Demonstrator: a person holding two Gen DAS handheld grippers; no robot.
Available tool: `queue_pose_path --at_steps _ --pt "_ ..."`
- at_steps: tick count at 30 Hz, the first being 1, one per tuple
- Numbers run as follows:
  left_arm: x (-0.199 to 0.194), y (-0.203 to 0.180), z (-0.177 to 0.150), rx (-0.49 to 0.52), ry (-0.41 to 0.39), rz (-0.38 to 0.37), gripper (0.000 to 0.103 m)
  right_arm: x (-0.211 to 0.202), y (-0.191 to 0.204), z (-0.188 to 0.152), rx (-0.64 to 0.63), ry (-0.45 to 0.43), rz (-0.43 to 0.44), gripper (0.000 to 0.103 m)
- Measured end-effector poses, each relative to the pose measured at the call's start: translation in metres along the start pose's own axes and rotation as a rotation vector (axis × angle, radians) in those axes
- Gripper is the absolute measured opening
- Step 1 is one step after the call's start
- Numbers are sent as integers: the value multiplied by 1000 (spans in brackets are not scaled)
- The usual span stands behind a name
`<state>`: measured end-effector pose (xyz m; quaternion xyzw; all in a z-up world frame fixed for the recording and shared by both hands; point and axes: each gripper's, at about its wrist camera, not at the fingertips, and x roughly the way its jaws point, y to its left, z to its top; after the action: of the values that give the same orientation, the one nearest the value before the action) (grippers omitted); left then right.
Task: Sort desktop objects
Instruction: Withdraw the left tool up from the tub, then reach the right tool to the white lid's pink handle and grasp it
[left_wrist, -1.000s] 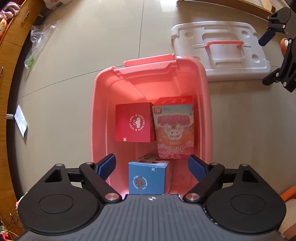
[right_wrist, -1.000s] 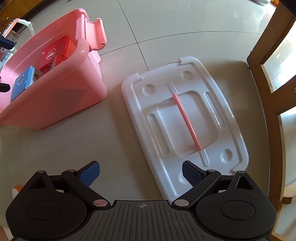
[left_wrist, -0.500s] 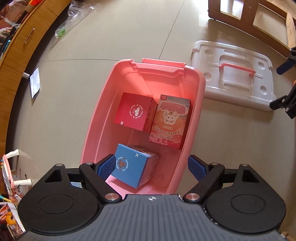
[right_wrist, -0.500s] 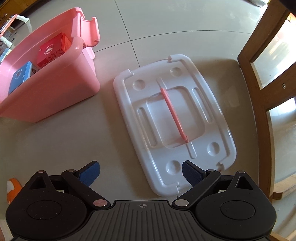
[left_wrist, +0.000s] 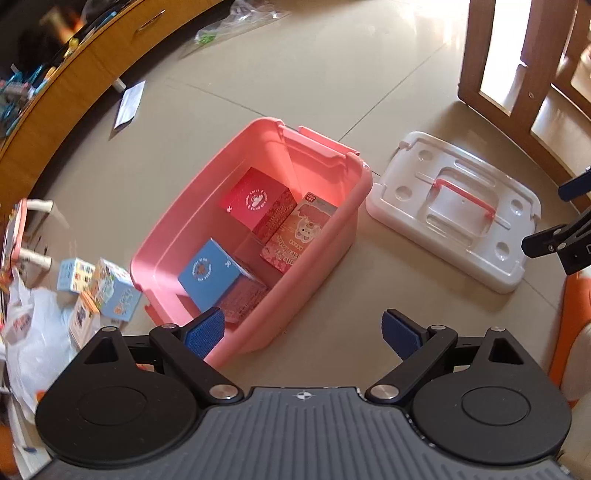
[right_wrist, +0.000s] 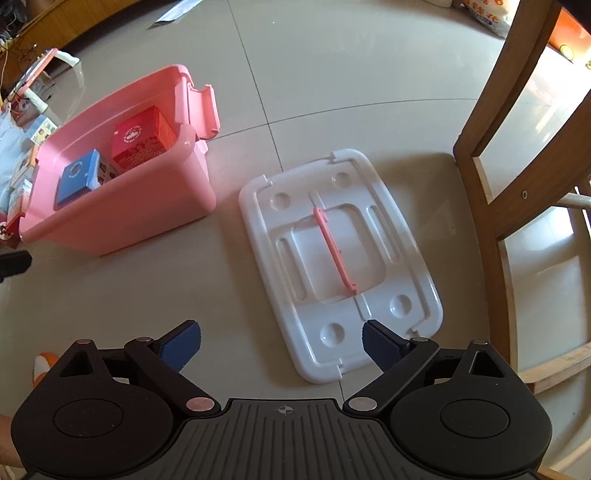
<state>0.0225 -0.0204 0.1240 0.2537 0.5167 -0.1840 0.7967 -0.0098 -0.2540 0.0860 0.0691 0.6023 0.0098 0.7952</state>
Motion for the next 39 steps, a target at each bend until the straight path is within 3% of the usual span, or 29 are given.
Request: queue_pose_path --at_steps 2,5,13,19,28,33,39 --pt "1 0 -6 -86 6 -8 94 -6 -3 2 -5 0 9 83" --pt "2 -3 -15 -192 7 -5 94 -12 -6 3 -27 -2 1 81" --pt "6 -14 -19 -258 -25 17 94 -21 -12 6 -70 -16 -53 80" --pt "19 -13 -24 -418 -66 -5 95 4 -7 11 -160 -28 -64 83" --pt "50 -27 -26 -429 -13 -19 95 66 9 33 -355 13 -100 80" --pt "65 -25 -23 -460 27 -28 95 109 0 53 -316 61 -70 80" --pt "75 -24 -15 -479 42 -46 95 144 -8 64 -286 107 -49 70"
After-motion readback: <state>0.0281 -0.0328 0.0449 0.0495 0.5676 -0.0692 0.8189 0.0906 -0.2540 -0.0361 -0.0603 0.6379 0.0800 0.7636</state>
